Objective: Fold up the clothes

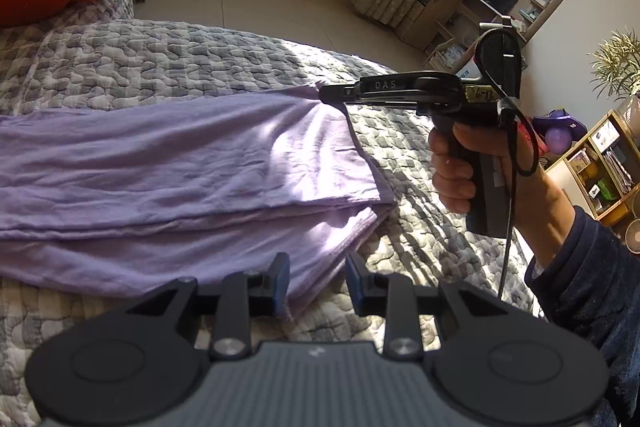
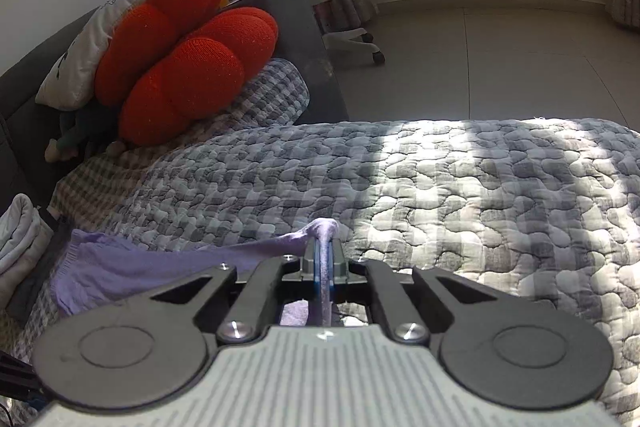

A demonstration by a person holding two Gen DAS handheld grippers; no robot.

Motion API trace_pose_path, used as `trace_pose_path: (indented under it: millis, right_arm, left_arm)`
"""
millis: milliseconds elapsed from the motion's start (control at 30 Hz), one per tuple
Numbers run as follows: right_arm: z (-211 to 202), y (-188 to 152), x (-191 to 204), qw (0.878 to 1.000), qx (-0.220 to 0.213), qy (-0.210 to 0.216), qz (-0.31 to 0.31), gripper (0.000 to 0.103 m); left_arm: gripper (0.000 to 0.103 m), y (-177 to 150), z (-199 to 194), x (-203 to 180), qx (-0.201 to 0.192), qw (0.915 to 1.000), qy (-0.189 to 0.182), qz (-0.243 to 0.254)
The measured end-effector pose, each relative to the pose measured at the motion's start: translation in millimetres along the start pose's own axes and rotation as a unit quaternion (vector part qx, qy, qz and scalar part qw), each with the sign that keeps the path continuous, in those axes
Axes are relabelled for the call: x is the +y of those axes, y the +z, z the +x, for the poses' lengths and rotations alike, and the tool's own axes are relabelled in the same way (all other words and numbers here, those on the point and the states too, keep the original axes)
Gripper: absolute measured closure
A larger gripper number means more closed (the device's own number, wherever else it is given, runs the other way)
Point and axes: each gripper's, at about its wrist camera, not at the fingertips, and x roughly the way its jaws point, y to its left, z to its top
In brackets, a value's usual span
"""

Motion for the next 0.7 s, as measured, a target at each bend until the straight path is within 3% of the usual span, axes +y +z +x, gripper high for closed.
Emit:
trace_pose_path:
  millis: [133, 200, 267, 467, 633, 700]
  right_arm:
    - [5.6, -5.2, -8.3, 1.0, -0.003, -0.006, 0.025, 0.098]
    - [-3.9, -2.0, -9.6, 0.999, -0.011, -0.012, 0.032, 0.075]
    - [-17.5, -1.3, -6.6, 0.999, -0.018, -0.018, 0.023, 0.065]
    - [-48.6, -25.4, 44.2, 0.993, -0.034, 0.015, -0.115, 0.065]
    - [-38.1, -59.9, 96.9, 0.963, -0.007, 0.048, -0.267, 0.067]
    - [-27.0, -69.9, 97.9, 0.958, 0.014, 0.059, -0.281, 0.085]
  left_arm:
    - [0.071, 2.1, -1.1, 7.1, -0.001, 0.9999, 0.012, -0.011]
    - [0.07, 4.1, -3.1, 12.7, -0.002, 0.9995, 0.021, -0.022]
    - [0.064, 7.8, -5.5, 22.1, -0.008, 0.998, 0.043, -0.046]
    - [0.061, 13.2, -12.2, 65.0, -0.022, 0.9814, 0.117, -0.151]
    - [0.058, 14.0, -20.9, 89.6, -0.053, 0.9639, 0.157, -0.209]
    - [0.058, 12.7, -22.3, 96.6, -0.059, 0.9573, 0.17, -0.227]
